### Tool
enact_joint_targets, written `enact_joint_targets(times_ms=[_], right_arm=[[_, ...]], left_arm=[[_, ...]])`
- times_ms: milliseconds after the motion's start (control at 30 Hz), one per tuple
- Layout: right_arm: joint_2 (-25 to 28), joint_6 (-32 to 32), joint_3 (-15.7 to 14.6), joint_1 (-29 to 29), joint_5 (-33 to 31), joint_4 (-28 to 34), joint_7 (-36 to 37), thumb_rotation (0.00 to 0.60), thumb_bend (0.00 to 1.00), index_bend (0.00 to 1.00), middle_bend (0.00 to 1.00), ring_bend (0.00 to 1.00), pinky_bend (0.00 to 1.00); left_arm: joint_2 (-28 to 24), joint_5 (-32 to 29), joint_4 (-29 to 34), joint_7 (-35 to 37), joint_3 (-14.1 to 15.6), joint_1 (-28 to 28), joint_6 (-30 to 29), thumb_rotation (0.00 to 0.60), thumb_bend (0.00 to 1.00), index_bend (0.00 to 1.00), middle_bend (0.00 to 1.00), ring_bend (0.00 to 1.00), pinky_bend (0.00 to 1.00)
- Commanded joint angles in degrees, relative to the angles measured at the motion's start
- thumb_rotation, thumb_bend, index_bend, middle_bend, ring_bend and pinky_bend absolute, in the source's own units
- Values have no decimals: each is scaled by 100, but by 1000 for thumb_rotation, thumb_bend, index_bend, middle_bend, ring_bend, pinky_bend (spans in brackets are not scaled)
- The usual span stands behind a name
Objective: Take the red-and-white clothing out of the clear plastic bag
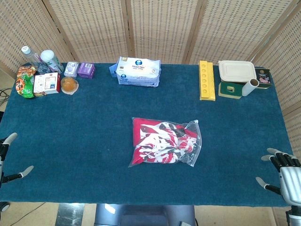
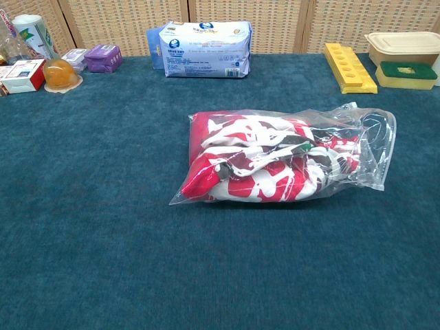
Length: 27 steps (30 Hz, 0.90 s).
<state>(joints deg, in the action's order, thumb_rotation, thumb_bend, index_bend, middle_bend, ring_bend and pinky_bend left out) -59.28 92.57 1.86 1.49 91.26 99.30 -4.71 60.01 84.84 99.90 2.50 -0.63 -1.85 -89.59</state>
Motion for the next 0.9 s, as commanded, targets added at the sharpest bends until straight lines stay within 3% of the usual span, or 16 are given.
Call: enact_joint_targets(times_ms=[33, 433, 667, 733, 900], right_arm=[[-13, 31, 8, 7, 19, 10, 4, 543, 79, 372, 257, 268, 249], [-25, 58, -19, 49, 48, -48, 92, 542, 78, 371, 256, 264, 245], [-71, 100, -14, 73, 49, -189, 267, 543, 77, 371, 255, 263, 246], [-95, 103, -8, 89, 5, -300, 389, 542, 77, 370, 254, 263, 246], [-143, 138, -1, 103, 11, -516, 625, 546, 78, 370, 253, 262, 246]], left_arm=[[-6, -6, 1, 2, -8, -7, 37, 600, 0, 96, 169, 148, 221], [-107, 256, 158, 6, 17, -172, 306, 600, 0, 96, 170, 145, 220], [-363, 527, 743, -256, -11, -767, 1152, 600, 0, 96, 165, 118, 220], [-329, 687, 1042, -549, -166, -1155, 1525, 600, 0, 96, 160, 115, 219], [-51, 352, 1439, -1211, -464, -1779, 2276, 600, 0, 76, 129, 85, 204]])
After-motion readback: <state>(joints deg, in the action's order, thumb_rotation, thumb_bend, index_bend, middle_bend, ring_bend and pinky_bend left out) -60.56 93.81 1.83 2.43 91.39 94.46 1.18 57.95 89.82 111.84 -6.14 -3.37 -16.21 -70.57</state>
